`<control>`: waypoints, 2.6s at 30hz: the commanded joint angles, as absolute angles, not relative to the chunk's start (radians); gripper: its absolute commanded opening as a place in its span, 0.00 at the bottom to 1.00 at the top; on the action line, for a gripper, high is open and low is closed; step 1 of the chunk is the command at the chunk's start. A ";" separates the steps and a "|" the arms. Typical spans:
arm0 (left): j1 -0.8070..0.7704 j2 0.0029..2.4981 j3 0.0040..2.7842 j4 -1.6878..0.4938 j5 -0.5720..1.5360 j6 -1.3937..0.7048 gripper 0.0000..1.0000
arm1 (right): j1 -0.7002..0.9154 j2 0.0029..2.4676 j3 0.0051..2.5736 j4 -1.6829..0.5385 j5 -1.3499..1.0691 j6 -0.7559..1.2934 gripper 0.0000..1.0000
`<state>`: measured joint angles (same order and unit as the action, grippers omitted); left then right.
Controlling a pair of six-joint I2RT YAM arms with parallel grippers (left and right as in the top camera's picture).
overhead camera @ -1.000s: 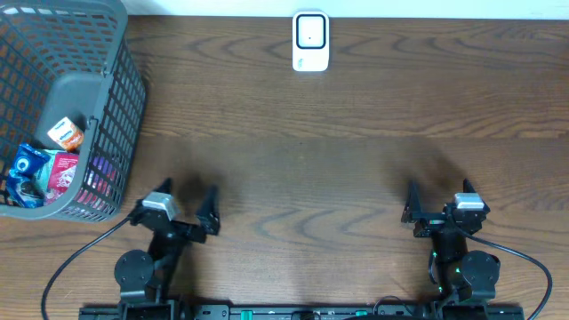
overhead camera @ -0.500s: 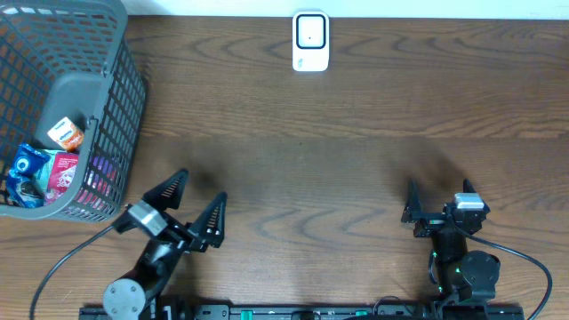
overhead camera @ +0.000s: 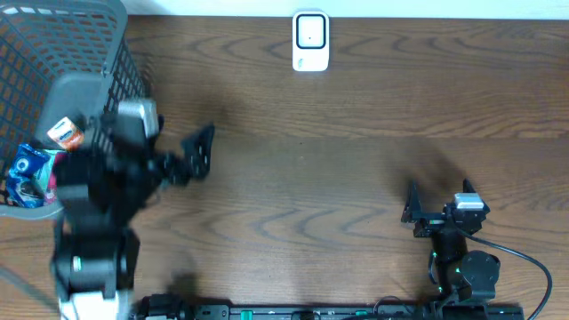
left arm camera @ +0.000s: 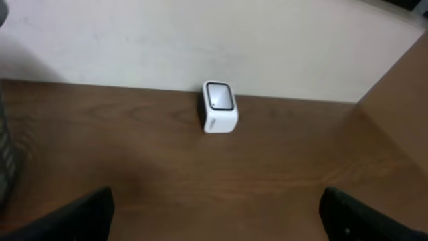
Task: Scan the item barcode
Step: 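Reach the left gripper into the basket and grasp the orange Kleenex pack, then lift the Kleenex pack and carry it to the scanner with the left gripper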
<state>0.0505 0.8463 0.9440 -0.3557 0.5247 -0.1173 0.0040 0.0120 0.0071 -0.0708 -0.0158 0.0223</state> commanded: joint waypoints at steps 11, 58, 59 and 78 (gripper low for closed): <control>0.228 1.414 1.977 -0.941 0.124 -0.188 0.98 | 0.007 0.006 0.005 -0.075 -0.024 0.036 0.99; 0.465 2.244 2.127 -1.136 -0.196 -0.364 0.78 | 0.007 0.006 0.005 -0.075 -0.024 0.037 0.99; 0.464 2.244 2.123 -1.134 -0.196 -0.364 0.76 | 0.007 0.006 0.005 -0.075 -0.024 0.037 0.99; 0.451 2.244 1.952 -1.078 -0.260 -0.364 0.62 | 0.007 0.006 0.005 -0.075 -0.024 0.036 0.99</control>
